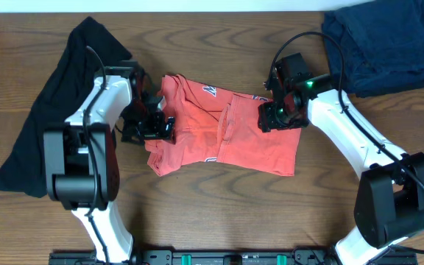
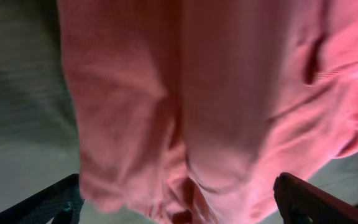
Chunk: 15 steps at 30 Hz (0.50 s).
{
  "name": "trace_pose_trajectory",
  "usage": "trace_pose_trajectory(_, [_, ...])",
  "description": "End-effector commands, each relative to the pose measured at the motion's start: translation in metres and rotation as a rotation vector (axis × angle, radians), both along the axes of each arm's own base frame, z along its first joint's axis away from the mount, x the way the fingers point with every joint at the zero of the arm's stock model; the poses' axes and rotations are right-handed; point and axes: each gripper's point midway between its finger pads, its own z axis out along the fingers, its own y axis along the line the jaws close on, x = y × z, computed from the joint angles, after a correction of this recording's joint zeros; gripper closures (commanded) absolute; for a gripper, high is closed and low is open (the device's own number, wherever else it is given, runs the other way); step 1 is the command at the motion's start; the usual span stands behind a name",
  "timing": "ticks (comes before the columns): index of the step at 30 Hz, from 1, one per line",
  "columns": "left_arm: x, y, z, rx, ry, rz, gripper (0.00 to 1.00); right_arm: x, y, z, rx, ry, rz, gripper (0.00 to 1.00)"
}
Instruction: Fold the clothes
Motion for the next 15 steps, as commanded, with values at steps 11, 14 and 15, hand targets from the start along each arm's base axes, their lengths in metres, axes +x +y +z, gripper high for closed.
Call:
trace_pose_trajectory(11, [0.004,-0.022,-0.015,-0.233,-0.018,-0.047,0.02,0.009,-0.013,0.004,-0.030,-0.035,-0.016,0.38])
trace_pose_trajectory(14, [-0.001,-0.023,-0.021,-0.237,-0.005,-0.044,0.02,0.009,-0.013,0.004,-0.029,-0.037,-0.016,0.38])
trace_pose_trajectory(15, [-0.002,-0.023,-0.023,-0.238,-0.002,-0.044,0.04,0.010,-0.013,0.004,-0.029,-0.038,-0.017,0.38])
